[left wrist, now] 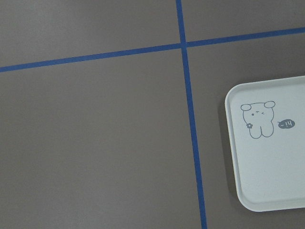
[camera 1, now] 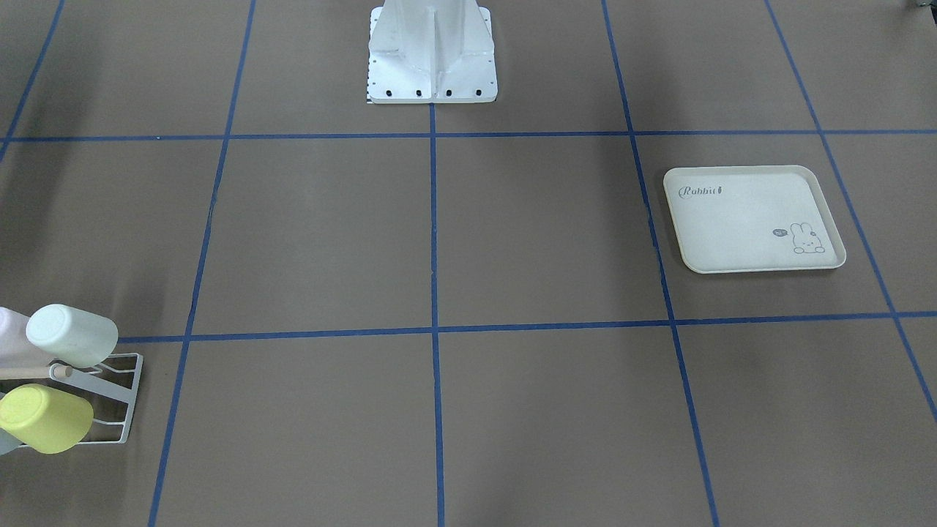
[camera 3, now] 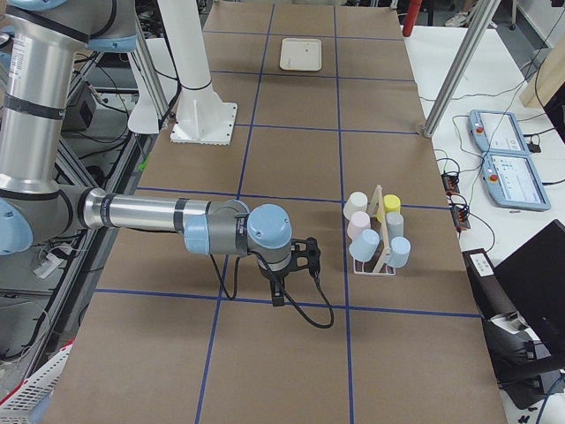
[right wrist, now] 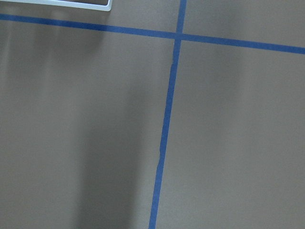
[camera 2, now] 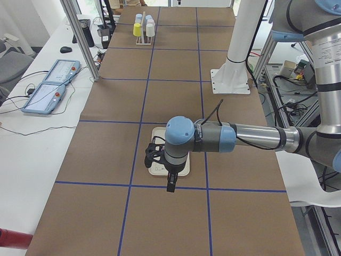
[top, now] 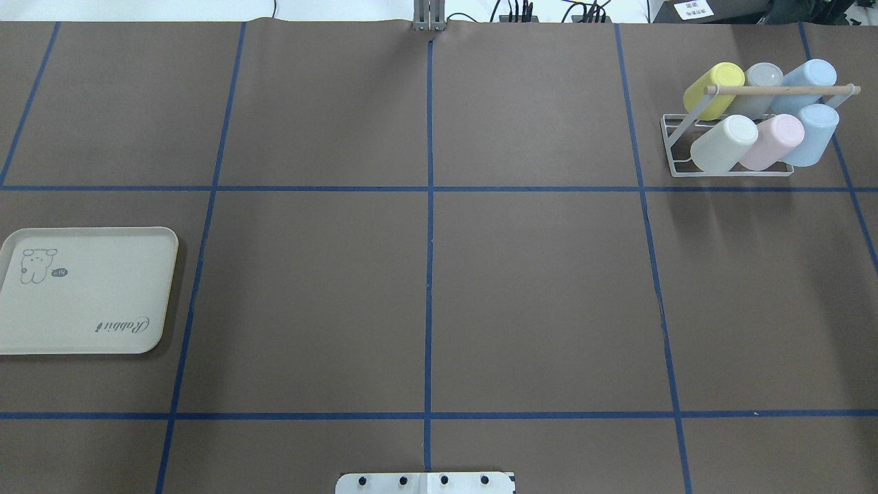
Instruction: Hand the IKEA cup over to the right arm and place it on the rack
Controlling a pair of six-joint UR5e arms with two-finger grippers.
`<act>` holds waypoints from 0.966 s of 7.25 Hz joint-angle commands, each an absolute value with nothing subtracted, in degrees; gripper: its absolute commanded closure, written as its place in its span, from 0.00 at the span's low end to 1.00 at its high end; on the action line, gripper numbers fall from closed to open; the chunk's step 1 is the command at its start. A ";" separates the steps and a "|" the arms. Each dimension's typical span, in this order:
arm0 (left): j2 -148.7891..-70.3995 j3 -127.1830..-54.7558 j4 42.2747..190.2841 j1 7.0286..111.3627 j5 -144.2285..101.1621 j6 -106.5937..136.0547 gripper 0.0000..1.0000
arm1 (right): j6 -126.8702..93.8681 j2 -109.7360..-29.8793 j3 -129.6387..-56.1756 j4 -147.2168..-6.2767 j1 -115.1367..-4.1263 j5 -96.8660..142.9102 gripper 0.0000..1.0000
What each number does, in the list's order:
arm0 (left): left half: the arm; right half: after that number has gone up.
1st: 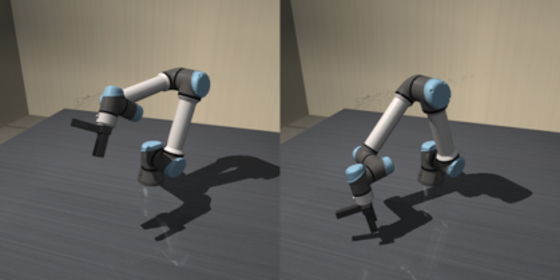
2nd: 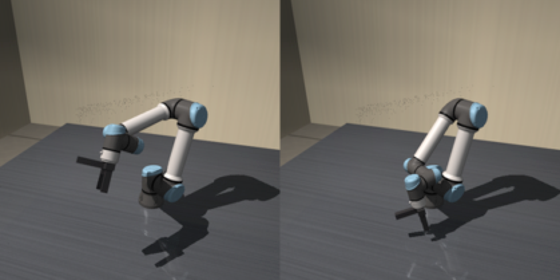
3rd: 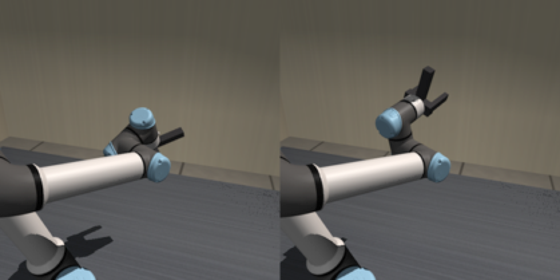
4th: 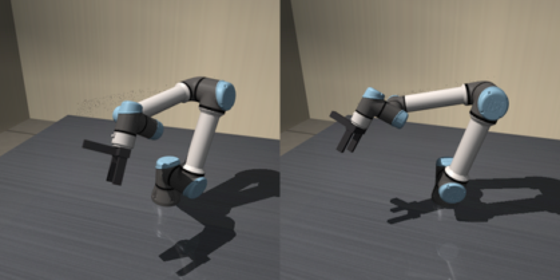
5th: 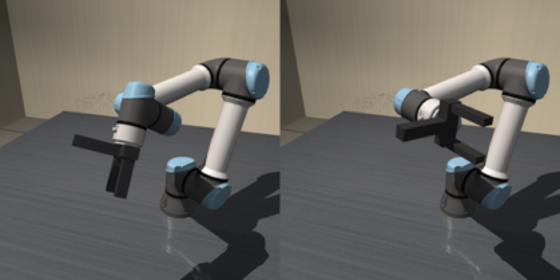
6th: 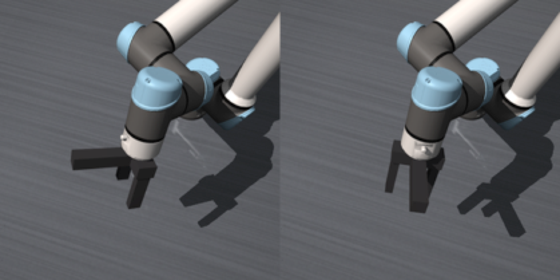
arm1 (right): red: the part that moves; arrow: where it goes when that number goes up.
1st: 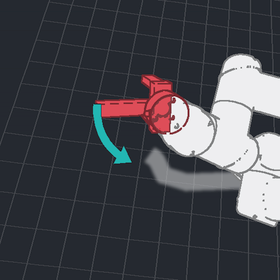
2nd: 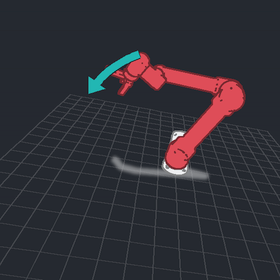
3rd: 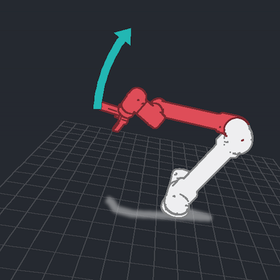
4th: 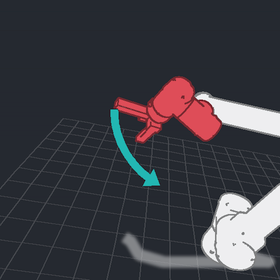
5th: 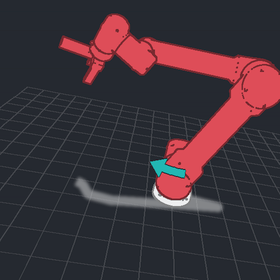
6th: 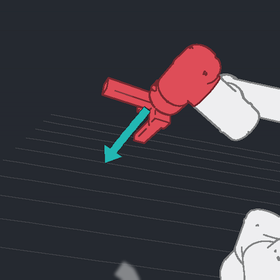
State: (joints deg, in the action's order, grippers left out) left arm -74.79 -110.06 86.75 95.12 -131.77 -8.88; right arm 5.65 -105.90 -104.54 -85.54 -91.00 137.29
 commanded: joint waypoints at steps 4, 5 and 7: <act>-74.79 -110.04 86.84 95.10 -131.75 -8.88 0.00 | -2.25 -105.64 -104.41 -80.18 -90.97 139.92 0.00; -74.79 -110.13 86.84 95.10 -131.75 -8.88 0.00 | -3.50 -105.64 -104.41 -79.37 -90.62 139.92 0.00; -74.79 -110.21 86.84 95.19 -131.75 -8.88 0.00 | -3.52 -105.64 -104.50 -79.28 -90.62 139.92 0.00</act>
